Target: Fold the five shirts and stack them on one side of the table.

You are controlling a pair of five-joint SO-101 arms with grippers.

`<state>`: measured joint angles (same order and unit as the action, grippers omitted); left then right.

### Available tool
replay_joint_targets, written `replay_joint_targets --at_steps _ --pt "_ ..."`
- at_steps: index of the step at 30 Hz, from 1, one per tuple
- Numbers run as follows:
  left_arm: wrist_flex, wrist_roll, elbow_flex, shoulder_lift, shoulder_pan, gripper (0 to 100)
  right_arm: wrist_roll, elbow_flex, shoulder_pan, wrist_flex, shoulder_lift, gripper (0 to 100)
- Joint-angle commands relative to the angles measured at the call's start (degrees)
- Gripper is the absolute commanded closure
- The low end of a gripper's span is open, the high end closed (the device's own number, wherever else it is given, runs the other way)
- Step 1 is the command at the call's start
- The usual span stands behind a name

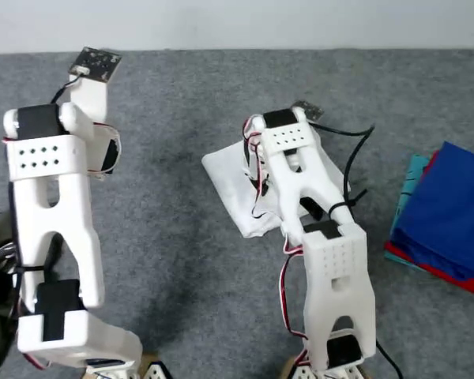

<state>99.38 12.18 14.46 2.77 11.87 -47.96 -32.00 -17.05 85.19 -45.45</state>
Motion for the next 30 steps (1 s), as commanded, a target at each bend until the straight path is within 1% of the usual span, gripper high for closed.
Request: replay_joint_targets --at_steps 1,3,8,9,11,13,17,21,26,30 --pt "1.1 0.6 0.4 -3.1 1.3 99 -0.2 -0.4 2.9 -5.0 -3.3 61.6" --pt "1.1 0.7 0.4 -3.1 1.8 99 2.0 -0.4 4.0 -5.5 -5.2 69.3" --pt "1.1 2.4 0.4 -3.1 2.3 99 6.9 -2.8 4.3 -3.3 -5.5 95.9" --pt "1.1 2.4 0.4 -3.1 2.3 99 8.0 -2.8 4.5 -3.0 -5.5 99.8" --pt "1.1 2.4 0.4 -3.1 2.3 99 9.5 -2.8 5.1 -1.2 -5.5 96.6" --pt "1.1 2.4 0.4 -3.1 2.2 99 10.9 -3.2 5.8 0.7 -4.8 98.8" --pt "1.1 2.4 0.4 -3.1 1.9 99 17.8 -4.2 7.3 4.9 -0.7 99.0" --pt "1.1 2.4 0.4 -3.2 2.0 99 25.6 -4.5 9.8 9.0 8.1 99.0" --pt "1.1 2.4 0.4 -3.2 1.9 99 36.1 -4.5 15.0 12.3 20.0 99.0" --pt "1.1 2.4 0.4 -3.2 1.8 99 42.6 -4.5 18.2 14.3 27.8 99.0"
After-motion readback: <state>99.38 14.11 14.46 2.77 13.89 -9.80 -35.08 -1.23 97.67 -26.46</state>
